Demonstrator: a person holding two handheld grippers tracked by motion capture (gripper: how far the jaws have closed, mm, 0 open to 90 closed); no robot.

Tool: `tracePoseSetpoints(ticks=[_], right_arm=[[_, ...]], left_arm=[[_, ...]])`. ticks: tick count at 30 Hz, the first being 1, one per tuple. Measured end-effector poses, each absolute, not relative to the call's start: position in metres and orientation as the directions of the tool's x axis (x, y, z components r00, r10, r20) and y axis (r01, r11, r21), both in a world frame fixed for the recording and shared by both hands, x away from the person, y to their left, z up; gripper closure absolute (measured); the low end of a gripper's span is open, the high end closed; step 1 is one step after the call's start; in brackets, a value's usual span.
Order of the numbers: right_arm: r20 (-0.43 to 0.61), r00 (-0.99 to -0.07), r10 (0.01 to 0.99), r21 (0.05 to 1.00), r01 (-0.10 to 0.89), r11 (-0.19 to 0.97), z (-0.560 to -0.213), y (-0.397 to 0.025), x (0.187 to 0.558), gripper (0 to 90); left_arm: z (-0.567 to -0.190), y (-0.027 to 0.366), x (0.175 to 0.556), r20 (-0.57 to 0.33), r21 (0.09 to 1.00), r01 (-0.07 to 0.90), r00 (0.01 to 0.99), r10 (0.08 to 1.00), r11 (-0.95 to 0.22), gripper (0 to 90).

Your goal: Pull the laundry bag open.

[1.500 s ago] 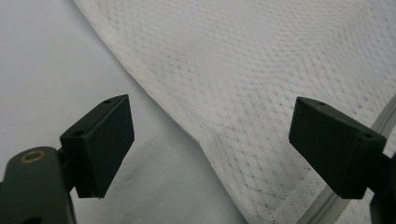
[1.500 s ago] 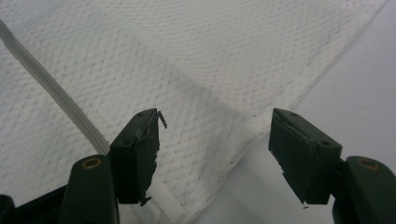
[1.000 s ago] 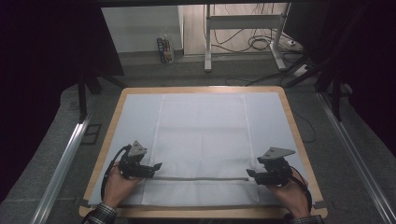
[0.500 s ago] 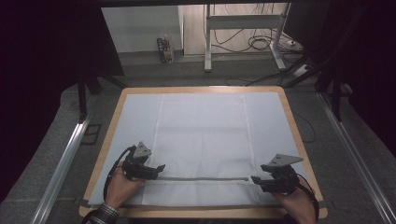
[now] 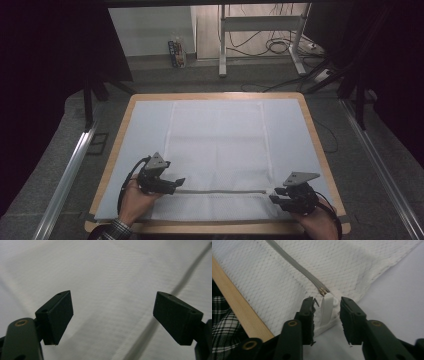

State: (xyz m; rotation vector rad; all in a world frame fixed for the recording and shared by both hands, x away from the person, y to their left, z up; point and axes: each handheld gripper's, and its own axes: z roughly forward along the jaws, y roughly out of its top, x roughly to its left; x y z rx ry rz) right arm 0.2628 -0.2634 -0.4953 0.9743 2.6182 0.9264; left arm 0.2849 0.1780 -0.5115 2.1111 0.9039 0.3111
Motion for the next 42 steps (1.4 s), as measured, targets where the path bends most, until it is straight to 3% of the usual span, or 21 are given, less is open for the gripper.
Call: tracePoseSetpoints(ticks=[8,15,22,30,32,34,40,41,42], right_arm=[[0.007,-0.790,0.613,0.613,0.488,0.621,-0.493,-0.259,0.259,86.8],[0.011,-0.765,0.644,0.704,0.464,0.538,-0.478,-0.267,0.258,88.1],[0.006,-0.748,0.664,0.730,0.457,0.508,-0.472,-0.268,0.260,88.4],[0.022,-0.734,0.679,0.747,0.463,0.477,-0.467,-0.266,0.262,88.4],[0.040,-0.725,0.688,0.757,0.471,0.453,-0.466,-0.266,0.262,88.3],[0.038,-0.728,0.684,0.761,0.465,0.453,-0.465,-0.266,0.262,88.2],[0.047,-0.737,0.675,0.741,0.479,0.471,-0.468,-0.264,0.263,87.6],[0.047,-0.737,0.675,0.741,0.479,0.471,-0.468,-0.264,0.263,87.6],[0.052,-0.739,0.672,0.733,0.486,0.477,-0.470,-0.264,0.263,87.0]], left_arm=[[-0.508,0.124,0.276,-0.124,0.768,0.432,0.825,0.552,-0.473,18.7],[-0.511,0.083,0.266,-0.158,0.762,0.388,0.888,0.432,-0.519,21.6],[-0.520,0.043,0.253,-0.193,0.749,0.349,0.928,0.318,-0.564,22.9],[-0.530,0.013,0.241,-0.089,0.713,0.255,0.957,0.277,-0.653,26.7],[-0.531,0.008,0.237,-0.021,0.701,0.224,0.955,0.295,-0.677,30.3],[-0.531,0.007,0.235,0.021,0.701,0.210,0.949,0.314,-0.682,40.4],[-0.529,0.011,0.239,-0.022,0.718,0.258,0.937,0.348,-0.647,77.1],[-0.529,0.013,0.242,-0.044,0.720,0.276,0.934,0.355,-0.636,77.1],[-0.529,0.015,0.243,-0.060,0.724,0.288,0.932,0.358,-0.626,83.2]])
